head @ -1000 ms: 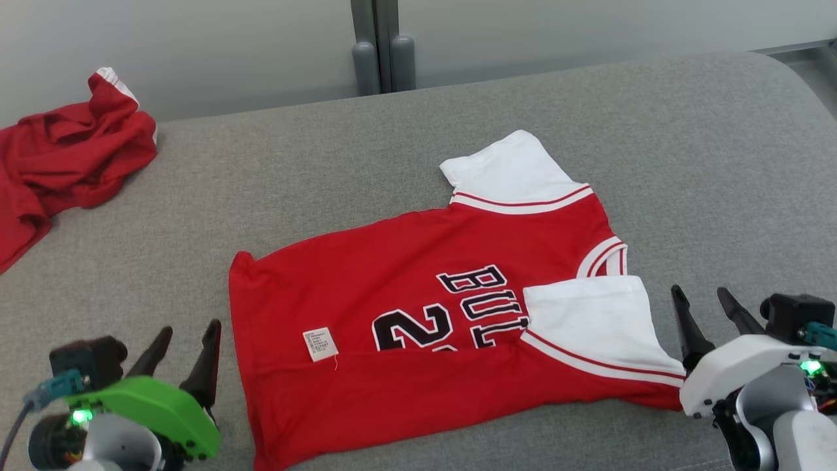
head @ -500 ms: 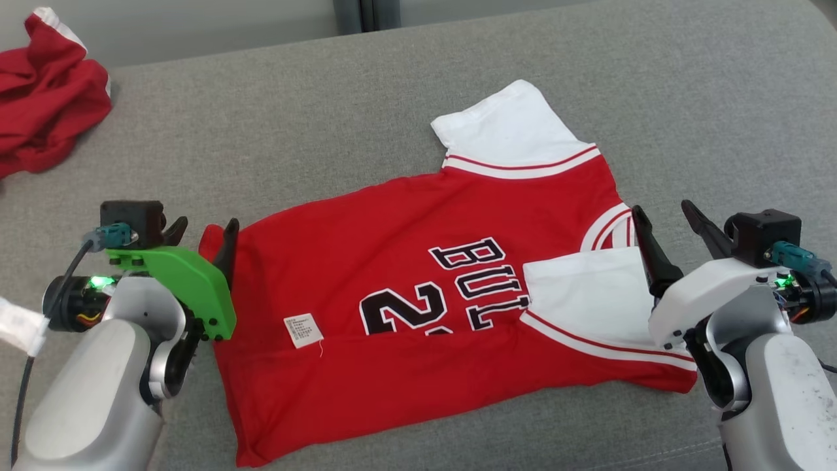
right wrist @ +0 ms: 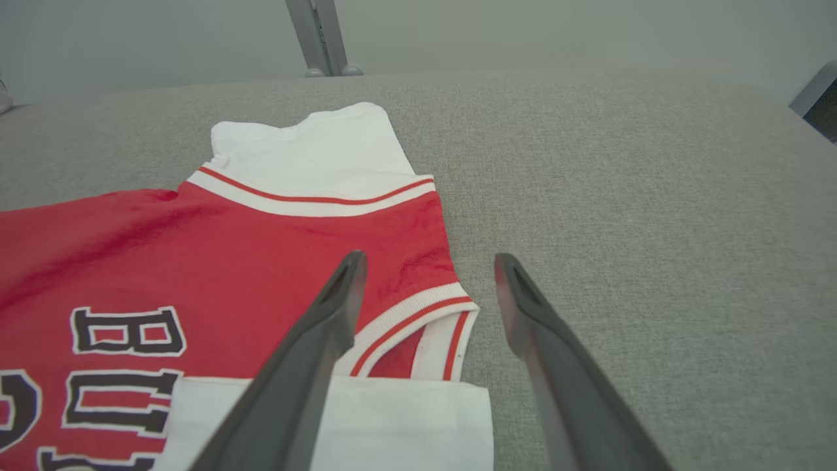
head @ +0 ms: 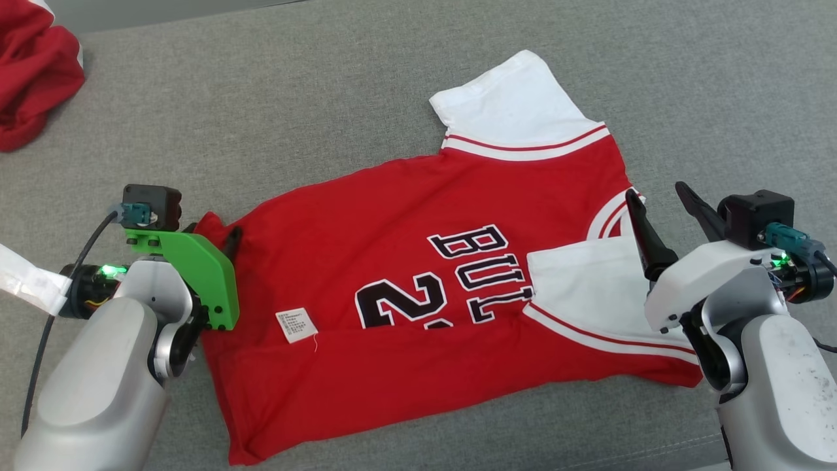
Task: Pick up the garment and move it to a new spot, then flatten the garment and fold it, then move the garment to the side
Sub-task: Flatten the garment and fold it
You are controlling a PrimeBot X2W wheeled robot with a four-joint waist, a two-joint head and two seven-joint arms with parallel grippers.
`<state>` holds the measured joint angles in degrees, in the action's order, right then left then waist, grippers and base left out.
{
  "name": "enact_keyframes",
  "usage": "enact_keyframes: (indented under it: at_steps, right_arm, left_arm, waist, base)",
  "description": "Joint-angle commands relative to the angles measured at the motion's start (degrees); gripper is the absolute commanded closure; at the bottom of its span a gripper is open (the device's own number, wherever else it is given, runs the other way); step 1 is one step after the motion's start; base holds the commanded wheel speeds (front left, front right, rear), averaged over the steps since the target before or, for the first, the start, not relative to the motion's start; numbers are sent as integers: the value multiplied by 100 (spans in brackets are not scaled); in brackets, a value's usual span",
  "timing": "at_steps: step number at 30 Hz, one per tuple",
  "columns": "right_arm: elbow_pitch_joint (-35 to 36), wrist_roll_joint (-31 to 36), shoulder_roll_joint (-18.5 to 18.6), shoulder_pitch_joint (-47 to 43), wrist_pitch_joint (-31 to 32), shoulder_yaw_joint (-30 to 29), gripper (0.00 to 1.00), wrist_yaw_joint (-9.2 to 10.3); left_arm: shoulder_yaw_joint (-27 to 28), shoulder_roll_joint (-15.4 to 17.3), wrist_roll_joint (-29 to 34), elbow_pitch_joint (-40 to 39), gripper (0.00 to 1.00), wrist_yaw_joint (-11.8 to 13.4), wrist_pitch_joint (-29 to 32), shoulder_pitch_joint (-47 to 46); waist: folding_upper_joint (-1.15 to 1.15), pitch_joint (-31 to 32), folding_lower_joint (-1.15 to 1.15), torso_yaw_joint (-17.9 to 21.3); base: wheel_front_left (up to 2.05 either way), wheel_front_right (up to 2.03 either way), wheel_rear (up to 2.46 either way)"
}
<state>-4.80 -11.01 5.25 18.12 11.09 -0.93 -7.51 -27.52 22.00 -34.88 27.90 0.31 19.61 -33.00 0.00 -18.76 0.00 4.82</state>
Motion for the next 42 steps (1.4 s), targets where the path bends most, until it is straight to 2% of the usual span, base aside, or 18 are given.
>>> enact_keyframes:
  at_steps: [1, 2, 8, 12, 15, 21, 27, 33, 40, 41, 42]
  right_arm:
    - [-23, 0, 47, 90, -15, 25, 0, 5]
    - [-36, 5, 69, 134, -11, 46, 0, 5]
    - [-220, 68, 230, 638, 88, 188, 0, 5]
    - [-604, 92, 323, 1301, 213, 214, 0, 5]
    - [-1141, 12, 331, 1932, 403, 162, 0, 5]
    - [-2374, 270, 496, 3089, 678, 132, 0, 5]
    - [-3484, 587, 689, 3858, 812, 170, 0, 5]
    - [-4307, 821, 794, 4349, 748, 15, 0, 5]
    - [-5002, 843, 704, 4556, 747, 119, 0, 4]
    - [-5088, 814, 680, 4556, 753, 178, 53, 2]
    - [-5157, 785, 652, 4563, 738, 234, 66, 2]
  left_arm:
    - [-18, -35, 46, 29, 74, -13, -31, -71]
    - [-11, -44, 58, 16, 100, 7, -92, -92]
    - [67, -172, 28, -71, 100, 82, -462, -181]
    - [66, -285, 4, -172, 100, 76, -689, -138]
    - [31, -410, 1, -295, 100, 52, -865, -96]
    - [-122, -688, 52, -511, 100, -24, -1095, -231]
    - [-276, -979, 113, -646, 100, -79, -1272, -445]
    - [-337, -1144, 142, -616, 100, -123, -1433, -660]
    - [-330, -1199, 101, -470, 100, -158, -1568, -775]
    - [-326, -1197, 89, -446, 100, -160, -1575, -780]
    - [-324, -1186, 82, -428, 100, -160, -1580, -785]
  waist:
    - [0, 0, 0, -16]
    - [0, -1, 0, -27]
    - [0, -21, 0, -143]
    - [0, -79, 0, -332]
    - [0, -157, 0, -547]
    - [0, -404, 0, -1026]
    - [0, -735, 0, -1403]
    - [0, -1003, 0, -1597]
    - [0, -1063, 0, -1581]
    - [0, -1053, 0, -1563]
    - [0, -1041, 0, -1540]
  base:
    - [0, 0, 0]
    - [0, 0, 0]
    - [0, 0, 0]
    - [0, 0, 0]
    - [0, 0, 0]
    - [0, 0, 0]
    - [0, 0, 0]
    - [0, 0, 0]
    - [0, 0, 0]
    - [0, 0, 0]
    - [0, 0, 0]
